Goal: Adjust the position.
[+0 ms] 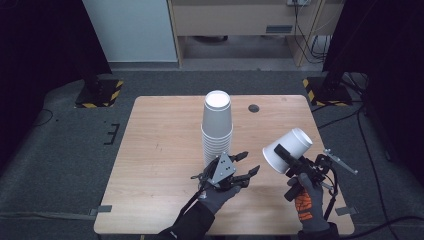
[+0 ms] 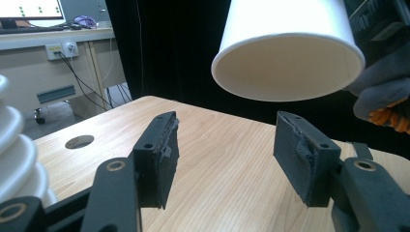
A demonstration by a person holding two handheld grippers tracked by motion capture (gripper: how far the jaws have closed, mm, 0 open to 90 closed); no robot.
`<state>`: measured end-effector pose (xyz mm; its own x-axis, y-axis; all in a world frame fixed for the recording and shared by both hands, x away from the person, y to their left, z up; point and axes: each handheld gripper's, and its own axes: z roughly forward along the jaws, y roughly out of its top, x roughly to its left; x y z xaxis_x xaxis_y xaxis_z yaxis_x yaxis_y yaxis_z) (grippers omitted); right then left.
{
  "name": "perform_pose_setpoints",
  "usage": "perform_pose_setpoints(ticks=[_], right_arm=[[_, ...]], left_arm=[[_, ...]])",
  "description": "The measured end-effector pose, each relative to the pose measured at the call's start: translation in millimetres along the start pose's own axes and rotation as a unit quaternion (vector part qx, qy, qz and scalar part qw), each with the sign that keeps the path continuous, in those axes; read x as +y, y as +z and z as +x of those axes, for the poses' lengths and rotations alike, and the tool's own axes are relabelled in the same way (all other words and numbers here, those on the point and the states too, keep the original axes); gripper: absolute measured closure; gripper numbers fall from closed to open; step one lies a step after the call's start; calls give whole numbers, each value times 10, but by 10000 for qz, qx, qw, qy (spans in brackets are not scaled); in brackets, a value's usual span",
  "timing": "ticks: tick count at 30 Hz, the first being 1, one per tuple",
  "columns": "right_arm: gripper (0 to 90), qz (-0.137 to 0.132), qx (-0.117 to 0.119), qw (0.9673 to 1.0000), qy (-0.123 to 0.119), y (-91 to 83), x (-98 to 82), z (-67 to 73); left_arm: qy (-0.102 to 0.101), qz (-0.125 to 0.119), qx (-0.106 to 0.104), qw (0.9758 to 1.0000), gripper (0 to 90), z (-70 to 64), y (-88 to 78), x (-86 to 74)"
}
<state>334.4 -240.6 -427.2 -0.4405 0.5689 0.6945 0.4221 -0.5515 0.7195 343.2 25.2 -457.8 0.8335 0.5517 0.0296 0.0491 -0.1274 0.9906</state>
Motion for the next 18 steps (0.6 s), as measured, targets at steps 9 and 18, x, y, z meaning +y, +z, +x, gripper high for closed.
perform_pose_setpoints(ticks=[9, 18], right_arm=[[154, 50, 32, 10000, 49, 7, -14, 4], [154, 86, 37, 9999, 95, 23, -34, -10]], left_arm=[[-30, -70, 35, 10000, 415, 15, 166, -6], [-90, -132, 59, 9999, 425, 23, 283, -5]])
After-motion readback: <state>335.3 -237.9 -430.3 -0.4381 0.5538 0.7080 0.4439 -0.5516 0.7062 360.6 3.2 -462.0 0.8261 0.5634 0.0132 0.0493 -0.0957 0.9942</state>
